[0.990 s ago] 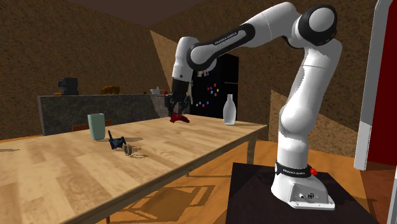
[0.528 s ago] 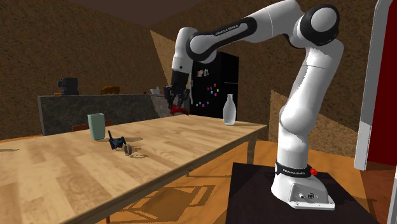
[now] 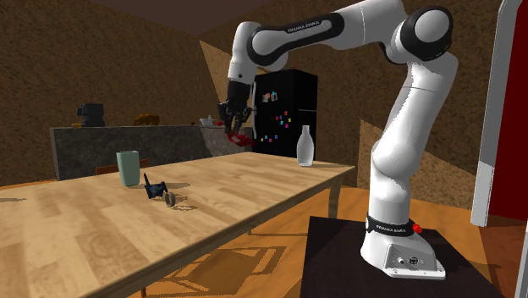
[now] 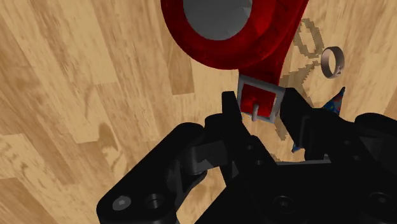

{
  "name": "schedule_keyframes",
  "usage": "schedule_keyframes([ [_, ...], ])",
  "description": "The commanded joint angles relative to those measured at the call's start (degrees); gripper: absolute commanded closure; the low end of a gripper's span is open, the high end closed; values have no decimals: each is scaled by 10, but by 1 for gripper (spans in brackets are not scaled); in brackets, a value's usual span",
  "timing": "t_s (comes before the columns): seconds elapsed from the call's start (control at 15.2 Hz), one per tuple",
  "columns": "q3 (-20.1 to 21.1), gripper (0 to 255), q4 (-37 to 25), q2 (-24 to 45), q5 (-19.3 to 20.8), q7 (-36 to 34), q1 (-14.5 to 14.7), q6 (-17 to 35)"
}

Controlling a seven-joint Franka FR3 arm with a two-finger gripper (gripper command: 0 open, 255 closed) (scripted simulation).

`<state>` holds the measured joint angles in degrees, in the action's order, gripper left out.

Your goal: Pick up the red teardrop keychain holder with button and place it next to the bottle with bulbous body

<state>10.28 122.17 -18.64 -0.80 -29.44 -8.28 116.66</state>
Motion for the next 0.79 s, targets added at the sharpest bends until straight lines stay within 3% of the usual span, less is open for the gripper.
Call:
schedule_keyframes([
  [0.0,-1,255,-15,-2,0,2,0,-17],
  [0.73,-3,255,-107,5,1,3,-2,-102],
])
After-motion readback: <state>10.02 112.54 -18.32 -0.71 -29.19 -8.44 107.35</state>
